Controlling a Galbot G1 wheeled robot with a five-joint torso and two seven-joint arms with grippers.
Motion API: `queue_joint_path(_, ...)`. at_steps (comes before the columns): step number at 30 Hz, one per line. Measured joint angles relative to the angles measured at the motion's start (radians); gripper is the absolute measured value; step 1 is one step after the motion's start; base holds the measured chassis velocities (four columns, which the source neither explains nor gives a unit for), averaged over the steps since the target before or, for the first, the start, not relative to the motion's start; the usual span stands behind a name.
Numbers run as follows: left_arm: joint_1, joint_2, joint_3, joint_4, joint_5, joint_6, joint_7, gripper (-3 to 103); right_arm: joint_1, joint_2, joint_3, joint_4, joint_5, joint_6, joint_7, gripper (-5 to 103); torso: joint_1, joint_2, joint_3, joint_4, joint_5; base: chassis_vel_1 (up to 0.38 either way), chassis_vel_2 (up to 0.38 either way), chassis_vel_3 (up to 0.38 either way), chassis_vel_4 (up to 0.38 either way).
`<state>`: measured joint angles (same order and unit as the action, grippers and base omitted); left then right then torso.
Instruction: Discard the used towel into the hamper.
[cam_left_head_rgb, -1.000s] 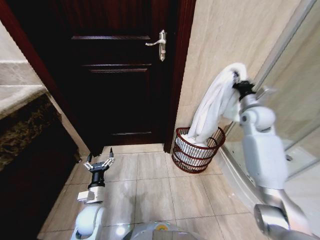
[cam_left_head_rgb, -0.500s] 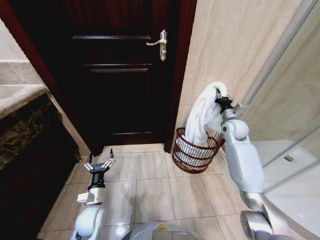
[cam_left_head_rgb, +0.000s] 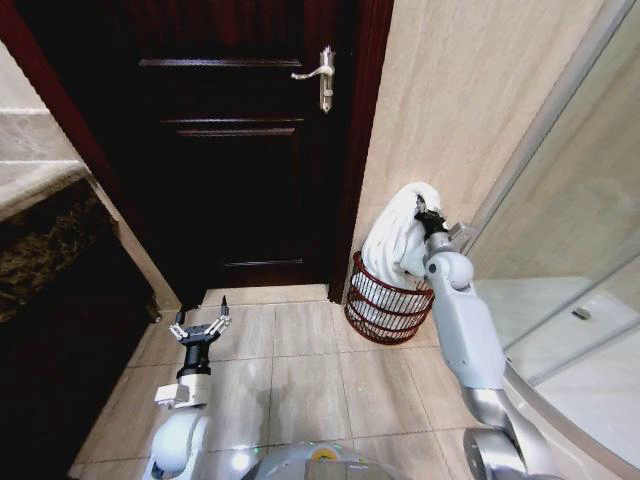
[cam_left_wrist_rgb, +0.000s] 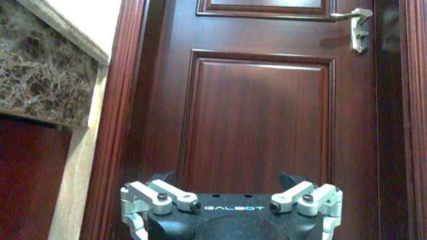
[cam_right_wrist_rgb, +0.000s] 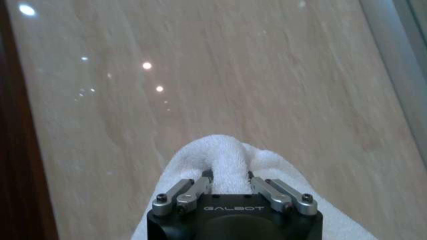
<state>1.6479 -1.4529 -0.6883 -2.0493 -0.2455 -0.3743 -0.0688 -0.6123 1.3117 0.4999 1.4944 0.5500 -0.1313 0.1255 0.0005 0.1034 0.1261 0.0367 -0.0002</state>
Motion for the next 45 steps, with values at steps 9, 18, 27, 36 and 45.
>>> queue_joint_path(9, 0.001, 0.003, -0.010, -0.001, -0.009, -0.005, 0.000, 100, -0.060, 0.021, 0.017, -0.036, -0.015, 0.050, -0.017, 18, 0.000, -0.004, -0.005, 0.0001, 0.0000, 0.000, 0.000, 0.000, 0.000)
queue_joint_path(18, 0.007, 0.001, -0.014, 0.009, -0.015, -0.031, 0.001, 100, -0.093, 0.007, 0.030, -0.104, -0.027, -0.012, -0.015, 18, 0.000, -0.002, -0.003, 0.0001, 0.0002, 0.000, 0.000, 0.000, 0.000)
queue_joint_path(27, 0.008, 0.002, -0.020, 0.027, -0.033, -0.054, 0.003, 100, -0.114, -0.036, 0.045, -0.032, -0.022, -0.315, 0.065, 18, 0.000, 0.000, -0.001, 0.0003, 0.0001, 0.000, 0.000, 0.000, 0.000)
queue_joint_path(36, 0.015, 0.016, -0.041, 0.034, -0.079, -0.076, 0.009, 100, -0.125, -0.069, 0.078, -0.101, -0.054, -0.383, 0.038, 18, 0.000, 0.001, 0.000, 0.0001, 0.0002, 0.000, 0.000, 0.000, 0.000)
queue_joint_path(45, 0.015, 0.027, -0.050, 0.043, -0.111, -0.091, 0.014, 100, -0.178, -0.081, 0.053, 0.059, -0.073, -0.372, 0.093, 43, 0.000, 0.002, 0.000, 0.0004, 0.0005, 0.000, 0.000, 0.000, 0.000)
